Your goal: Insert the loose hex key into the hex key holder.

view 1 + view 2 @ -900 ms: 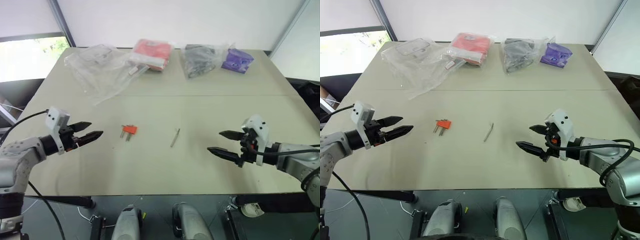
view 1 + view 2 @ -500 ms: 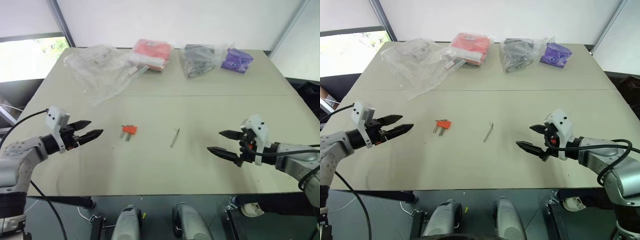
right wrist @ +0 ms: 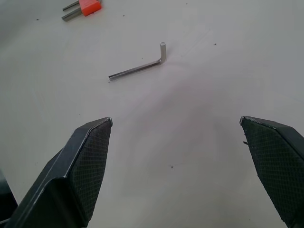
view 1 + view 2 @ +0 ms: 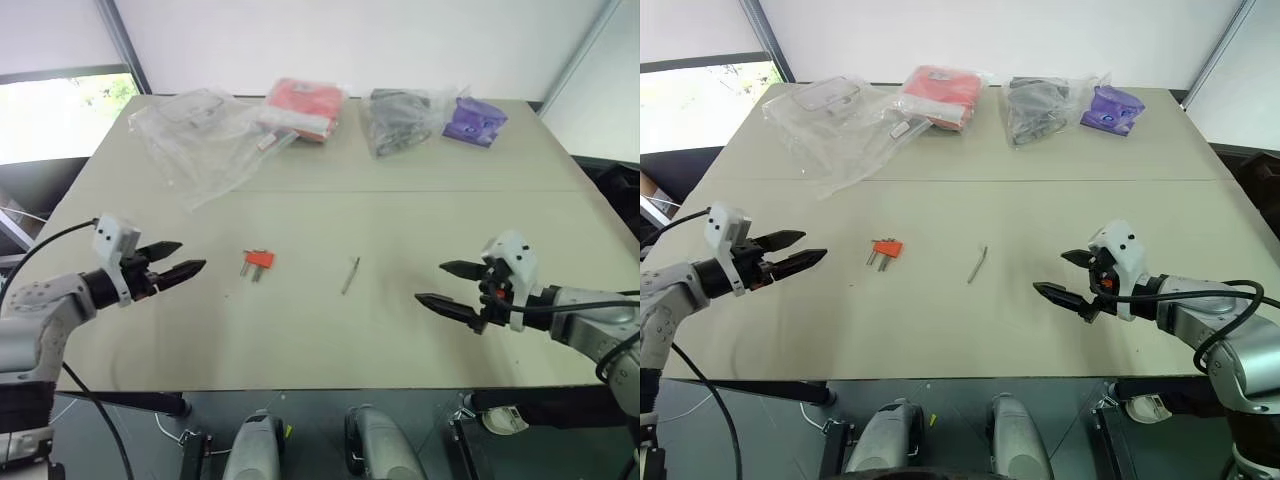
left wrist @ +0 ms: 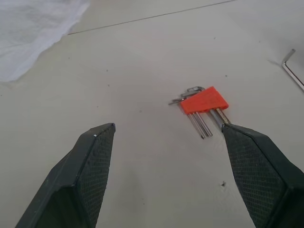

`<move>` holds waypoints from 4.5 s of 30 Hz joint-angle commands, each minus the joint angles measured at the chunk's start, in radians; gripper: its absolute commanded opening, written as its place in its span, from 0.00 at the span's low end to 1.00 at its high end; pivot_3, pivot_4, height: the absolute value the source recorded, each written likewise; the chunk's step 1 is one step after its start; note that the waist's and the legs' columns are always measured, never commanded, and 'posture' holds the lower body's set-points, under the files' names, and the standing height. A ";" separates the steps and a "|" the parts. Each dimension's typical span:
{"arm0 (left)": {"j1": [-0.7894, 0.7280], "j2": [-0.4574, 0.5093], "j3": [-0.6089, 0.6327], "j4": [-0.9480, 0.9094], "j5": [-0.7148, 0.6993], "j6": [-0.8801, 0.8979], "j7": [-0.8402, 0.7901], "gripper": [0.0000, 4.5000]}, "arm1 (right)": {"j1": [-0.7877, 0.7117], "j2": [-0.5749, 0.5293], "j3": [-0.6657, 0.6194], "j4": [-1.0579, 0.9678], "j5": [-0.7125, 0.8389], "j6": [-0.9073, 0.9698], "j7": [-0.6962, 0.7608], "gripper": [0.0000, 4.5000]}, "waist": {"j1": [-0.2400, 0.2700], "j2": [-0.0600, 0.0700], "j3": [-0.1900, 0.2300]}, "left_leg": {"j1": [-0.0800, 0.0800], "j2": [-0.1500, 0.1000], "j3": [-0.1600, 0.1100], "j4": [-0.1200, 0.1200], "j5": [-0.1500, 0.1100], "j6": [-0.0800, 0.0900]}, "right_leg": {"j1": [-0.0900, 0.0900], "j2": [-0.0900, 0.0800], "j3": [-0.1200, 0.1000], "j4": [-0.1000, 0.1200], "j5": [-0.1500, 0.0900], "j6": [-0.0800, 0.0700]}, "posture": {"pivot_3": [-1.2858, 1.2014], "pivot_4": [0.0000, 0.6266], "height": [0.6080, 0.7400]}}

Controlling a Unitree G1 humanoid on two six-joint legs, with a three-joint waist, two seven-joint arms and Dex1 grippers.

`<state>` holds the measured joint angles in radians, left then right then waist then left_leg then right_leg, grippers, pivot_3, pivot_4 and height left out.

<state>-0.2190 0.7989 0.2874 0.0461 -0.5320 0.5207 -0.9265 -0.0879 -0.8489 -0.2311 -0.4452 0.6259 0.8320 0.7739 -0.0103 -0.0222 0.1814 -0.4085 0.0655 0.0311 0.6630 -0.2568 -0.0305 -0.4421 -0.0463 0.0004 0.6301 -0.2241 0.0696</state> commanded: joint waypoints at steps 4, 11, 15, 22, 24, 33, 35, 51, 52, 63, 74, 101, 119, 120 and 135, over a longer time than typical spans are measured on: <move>-0.083 0.050 -0.036 0.022 0.018 -0.054 -0.111 0.83 | -0.086 0.031 0.003 -0.004 0.023 -0.016 -0.013 1.00 | -0.001 0.000 0.000 | 0.000 0.000 0.000 0.000 0.000 0.000 | 0.000 0.000 0.000 0.000 0.000 0.000 | 0.52 0.24 1.00; -0.214 0.106 -0.166 0.101 0.092 -0.127 -0.290 0.83 | -0.319 0.187 0.250 0.081 -0.061 -0.056 -0.032 1.00 | -0.003 0.000 0.000 | 0.000 0.000 0.000 0.000 0.000 0.000 | 0.000 0.002 0.000 0.001 0.000 0.000 | 0.52 0.24 1.00; -0.283 0.108 -0.225 0.165 0.143 -0.185 -0.357 0.83 | -0.472 0.390 0.501 0.279 -0.251 -0.208 -0.055 1.00 | -0.007 0.000 0.000 | 0.000 0.000 0.000 0.000 0.000 0.000 | -0.001 0.002 0.000 0.002 0.000 0.000 | 0.52 0.24 1.00; -0.252 0.072 -0.220 0.125 0.144 -0.177 -0.320 0.83 | -0.621 0.600 0.663 0.707 -0.462 -0.482 -0.036 1.00 | -0.001 0.000 0.000 | -0.002 0.000 0.001 0.000 0.000 0.000 | -0.002 0.001 0.000 0.002 0.002 0.004 | 0.52 0.24 1.00; -0.226 0.061 -0.210 0.096 0.139 -0.169 -0.298 0.83 | -0.664 0.641 0.670 0.840 -0.497 -0.552 -0.020 1.00 | -0.004 0.000 0.000 | -0.002 0.000 0.002 0.000 0.000 0.000 | -0.001 0.000 0.000 0.001 0.002 0.005 | 0.52 0.24 1.00; -0.146 0.041 -0.165 -0.004 0.104 -0.111 -0.224 0.83 | -0.822 0.752 0.605 1.266 -0.556 -0.770 0.059 1.00 | -0.009 0.000 0.000 | 0.000 0.001 0.001 0.000 0.000 0.000 | -0.002 0.001 0.000 0.005 0.003 0.005 | 0.52 0.24 1.00; -0.141 0.039 -0.159 -0.012 0.103 -0.109 -0.210 0.83 | -0.850 0.772 0.592 1.333 -0.572 -0.805 0.058 1.00 | -0.009 0.000 0.000 | 0.001 0.001 0.001 0.000 0.000 0.000 | -0.002 0.001 0.000 0.005 0.003 0.005 | 0.52 0.24 1.00; -0.117 0.019 -0.172 -0.019 0.116 -0.129 -0.151 0.84 | -0.899 0.896 0.545 1.492 -0.676 -0.929 0.062 0.94 | -0.031 0.001 0.000 | 0.001 0.001 0.001 0.000 0.000 0.000 | -0.002 0.001 0.000 0.008 0.003 0.005 | 0.52 0.24 1.00; -0.116 0.018 -0.173 -0.017 0.117 -0.131 -0.148 0.84 | -0.897 0.900 0.543 1.494 -0.680 -0.932 0.061 0.88 | -0.033 0.001 0.000 | 0.001 0.001 0.001 0.000 0.000 0.000 | -0.002 0.001 0.000 0.008 0.003 0.005 | 0.52 0.24 1.00; -0.115 0.008 -0.175 -0.008 0.133 -0.142 -0.136 0.84 | -0.894 0.886 0.526 1.511 -0.720 -0.986 0.043 0.23 | -0.032 0.001 0.000 | 0.002 0.001 0.000 0.000 0.000 0.000 | -0.002 0.001 0.000 0.010 0.003 0.005 | 0.52 0.24 1.00; -0.348 -0.024 -0.168 0.243 0.110 -0.162 -0.208 0.84 | -0.918 0.539 0.527 0.970 -0.842 -1.283 0.050 0.23 | -0.007 0.002 0.002 | 0.000 0.000 0.000 0.001 0.001 -0.001 | -0.004 0.000 0.000 0.010 0.003 0.005 | 0.52 0.24 1.00; -0.660 -0.107 -0.296 0.292 0.000 0.150 -0.552 0.84 | -0.932 0.280 0.546 0.880 -1.050 -1.691 -0.165 0.23 | -0.006 0.001 0.002 | 0.001 0.000 0.000 0.001 0.001 -0.001 | -0.003 0.001 0.000 0.009 0.002 0.005 | 0.52 0.24 1.00; -0.668 -0.277 -0.234 0.231 0.010 0.030 -0.309 0.84 | -0.924 0.306 0.572 0.878 -1.074 -1.609 -0.174 0.23 | -0.004 0.001 0.002 | 0.000 0.000 0.000 0.001 0.001 -0.001 | -0.003 0.001 0.001 0.009 0.002 0.005 | 0.52 0.24 1.00; -0.662 -0.287 -0.230 0.223 0.009 0.024 -0.291 0.84 | -0.921 0.309 0.573 0.873 -1.076 -1.601 -0.174 0.23 | -0.004 0.001 0.002 | 0.000 0.000 0.000 0.001 0.001 -0.001 | -0.003 0.001 0.001 0.009 0.002 0.005 | 0.52 0.24 1.00; -0.630 -0.319 -0.248 0.222 0.021 0.008 -0.216 0.84 | -0.926 0.323 0.575 0.870 -1.098 -1.561 -0.199 0.23 | -0.006 0.001 0.002 | 0.001 0.000 0.000 0.001 0.001 -0.001 | -0.003 0.001 0.001 0.010 0.002 0.005 | 0.52 0.24 1.00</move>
<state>-0.8492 0.4761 0.0270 0.2797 -0.5104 0.5512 -1.1474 -0.9945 -0.5290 0.3569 0.4548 -0.4703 -0.7284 0.5968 -0.0163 -0.0212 0.1833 -0.4079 0.0653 0.0314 0.6642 -0.2560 -0.0313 -0.4448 -0.0450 0.0011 0.6396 -0.2217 0.0749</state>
